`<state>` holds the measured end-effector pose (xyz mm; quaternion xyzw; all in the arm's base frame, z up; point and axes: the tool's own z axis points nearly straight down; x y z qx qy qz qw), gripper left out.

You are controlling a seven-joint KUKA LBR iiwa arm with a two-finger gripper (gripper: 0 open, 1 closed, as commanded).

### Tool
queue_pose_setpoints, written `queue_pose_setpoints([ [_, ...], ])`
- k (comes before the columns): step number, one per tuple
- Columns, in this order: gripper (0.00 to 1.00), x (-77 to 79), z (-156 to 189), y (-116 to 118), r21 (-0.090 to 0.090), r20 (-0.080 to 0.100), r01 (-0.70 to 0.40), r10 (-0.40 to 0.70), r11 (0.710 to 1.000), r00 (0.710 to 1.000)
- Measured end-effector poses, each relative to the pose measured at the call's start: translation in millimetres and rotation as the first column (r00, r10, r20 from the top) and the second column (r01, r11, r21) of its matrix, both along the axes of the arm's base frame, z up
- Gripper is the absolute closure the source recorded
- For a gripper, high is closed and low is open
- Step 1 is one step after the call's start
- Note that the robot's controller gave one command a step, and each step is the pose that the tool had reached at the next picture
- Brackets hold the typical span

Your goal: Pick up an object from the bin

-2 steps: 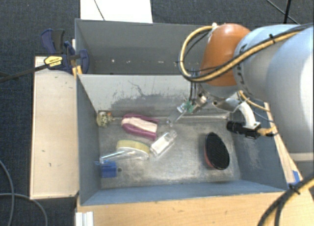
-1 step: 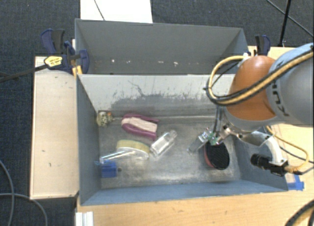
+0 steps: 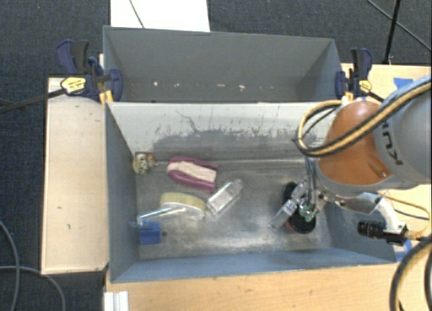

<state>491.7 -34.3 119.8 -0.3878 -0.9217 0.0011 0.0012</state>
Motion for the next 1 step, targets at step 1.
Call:
queue_pose_setpoints([
  [1, 0.0, 36.7, 23.0, -3.2, 0.0, 0.009, 0.049, -0.049, 0.999, 0.999],
])
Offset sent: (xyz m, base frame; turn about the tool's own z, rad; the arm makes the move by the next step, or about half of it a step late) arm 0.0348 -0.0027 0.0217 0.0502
